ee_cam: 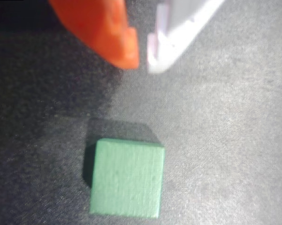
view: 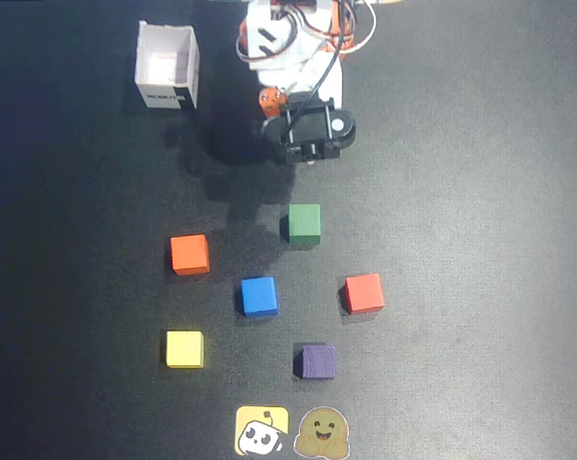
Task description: Put the red cube on top of the blue cube.
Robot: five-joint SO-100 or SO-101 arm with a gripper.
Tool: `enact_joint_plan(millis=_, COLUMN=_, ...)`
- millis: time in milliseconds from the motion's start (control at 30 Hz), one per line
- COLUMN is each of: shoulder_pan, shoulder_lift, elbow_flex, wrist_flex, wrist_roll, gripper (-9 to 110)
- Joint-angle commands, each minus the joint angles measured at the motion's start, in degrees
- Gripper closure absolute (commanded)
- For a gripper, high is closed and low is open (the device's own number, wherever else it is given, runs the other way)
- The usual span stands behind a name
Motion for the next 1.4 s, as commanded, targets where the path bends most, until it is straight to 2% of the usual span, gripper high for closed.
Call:
enact_joint_plan(millis=0, shoulder_pan=-0.09, shoulder_lift=0.62, elbow_flex=-0.26, wrist_flex=0.18, wrist_roll=0.09, gripper=101)
enact_joint_plan(millis=533, shoulder_pan=0.18, shoulder_lift=0.62, elbow_flex=-0.26, wrist_flex=0.18, wrist_roll=-0.35, gripper=101)
enact_joint_plan(millis=667, shoulder_pan=-0.18, shoulder_lift=0.62, elbow_flex=-0.26, wrist_flex=-1.14, wrist_roll=-3.43, gripper=101)
enact_joint_plan(millis=967, shoulder_pan=-5.54, shoulder_lift=0.26, elbow_flex=-3.78, wrist_flex=-6.86, wrist_roll=-1.41, gripper=94)
enact_joint_plan(millis=1067, shoulder_pan=-8.0, shoulder_lift=-2.02, elbow_flex=-5.36, wrist_flex=-8.61, wrist_roll=-0.09, gripper=88)
enact_joint_plan(millis=1367, shoulder_pan=-15.21, shoulder_lift=-22.5, elbow_flex=-13.45, wrist_flex=-22.24, wrist_roll=-0.88, gripper=87)
